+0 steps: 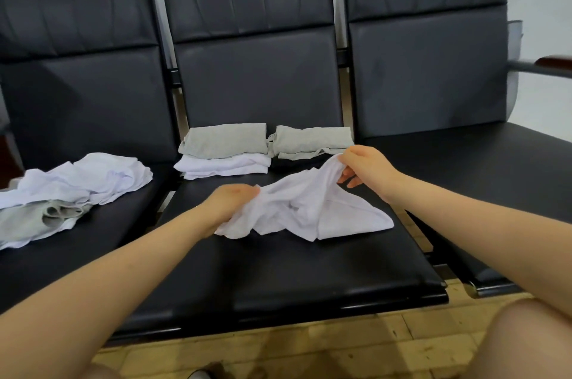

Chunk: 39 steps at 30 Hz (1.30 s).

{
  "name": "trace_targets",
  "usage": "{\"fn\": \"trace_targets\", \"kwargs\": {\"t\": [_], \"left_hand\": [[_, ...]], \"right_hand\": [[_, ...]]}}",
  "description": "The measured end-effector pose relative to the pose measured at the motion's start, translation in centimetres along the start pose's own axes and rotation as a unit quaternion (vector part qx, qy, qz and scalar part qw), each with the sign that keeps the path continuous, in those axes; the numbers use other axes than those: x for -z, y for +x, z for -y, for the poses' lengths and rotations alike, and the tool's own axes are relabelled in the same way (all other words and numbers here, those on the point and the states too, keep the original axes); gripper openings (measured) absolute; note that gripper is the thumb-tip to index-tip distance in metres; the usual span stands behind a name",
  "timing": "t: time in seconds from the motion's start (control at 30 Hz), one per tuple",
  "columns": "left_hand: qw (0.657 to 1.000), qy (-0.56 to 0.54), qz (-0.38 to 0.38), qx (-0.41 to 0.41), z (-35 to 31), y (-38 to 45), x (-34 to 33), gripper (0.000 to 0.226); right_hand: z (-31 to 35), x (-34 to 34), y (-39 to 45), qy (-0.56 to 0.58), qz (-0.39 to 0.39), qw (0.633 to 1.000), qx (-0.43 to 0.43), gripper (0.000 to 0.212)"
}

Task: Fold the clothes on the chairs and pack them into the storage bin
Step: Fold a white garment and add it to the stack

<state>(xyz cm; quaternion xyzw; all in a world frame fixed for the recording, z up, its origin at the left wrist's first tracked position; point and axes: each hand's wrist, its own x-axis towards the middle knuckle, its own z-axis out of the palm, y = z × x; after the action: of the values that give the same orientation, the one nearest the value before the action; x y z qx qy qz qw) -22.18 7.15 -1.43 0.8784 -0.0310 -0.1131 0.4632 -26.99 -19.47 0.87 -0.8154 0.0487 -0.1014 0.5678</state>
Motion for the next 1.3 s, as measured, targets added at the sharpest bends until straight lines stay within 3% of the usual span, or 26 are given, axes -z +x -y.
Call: {"fn": "trace_targets", "kwargs": {"t": [0.1, 0.2, 0.43, 0.57, 0.67, 0.73, 0.83, 0.93, 1.03, 1.13, 1.3], "left_hand": [[0.970, -0.236, -0.061, -0.014, -1.1, 0.2, 2.3, 0.039], [0.923, -0.359, -0.135, -0.044, -2.3, 0.5, 3.8, 0.015], [0.852, -0.480, -0.209, -0.025, -3.6, 0.9, 5.1, 0.015], [0.845, -0.465, -0.262, -0.026, -4.6, 1.3, 5.9, 0.036], [0.854, -0.450, -0.262, -0.004, -4.6, 1.6, 5.8, 0.022], [0.880, -0.409, -0.241, 0.024, -4.2, 1.7, 5.2, 0.017], [0.931, -0.290, -0.221, -0.019, -3.1, 2.2, 3.6, 0.020], [0.975, -0.058, -0.199, -0.073, -1.5, 2.0, 1.2, 0.026], [0.941, 0.200, -0.214, -0.170, 0.0, 2.3, -1.0, 0.032], [0.902, 0.294, -0.151, -0.277, 0.5, 1.9, -2.6, 0.021], [0.903, 0.375, -0.015, -0.211, 1.8, 2.1, -2.7, 0.030]], "right_hand": [[0.8, -0.4, 0.7, 0.083, -0.076, 0.994, -0.007, 0.016], [1.5, -0.6, 1.6, 0.151, -0.141, 0.978, -0.016, 0.014], [2.6, -1.8, 3.3, 0.269, -0.227, 0.932, -0.086, 0.008], [2.6, -2.0, 3.3, 0.278, -0.235, 0.925, -0.107, 0.010], [2.6, -2.4, 3.0, 0.282, -0.221, 0.930, -0.085, 0.013], [3.0, -2.7, 2.9, 0.273, -0.205, 0.939, -0.049, 0.015], [3.4, -3.0, 2.7, 0.273, -0.157, 0.949, 0.004, 0.014], [3.1, -3.4, 2.6, 0.190, -0.117, 0.974, 0.046, 0.012], [2.0, -3.9, 3.2, 0.095, -0.073, 0.992, 0.037, 0.013], [0.5, -4.2, 3.9, 0.021, -0.033, 0.999, -0.022, 0.012], [-0.8, -4.5, 3.7, -0.077, -0.041, 0.995, -0.052, 0.034]]}}
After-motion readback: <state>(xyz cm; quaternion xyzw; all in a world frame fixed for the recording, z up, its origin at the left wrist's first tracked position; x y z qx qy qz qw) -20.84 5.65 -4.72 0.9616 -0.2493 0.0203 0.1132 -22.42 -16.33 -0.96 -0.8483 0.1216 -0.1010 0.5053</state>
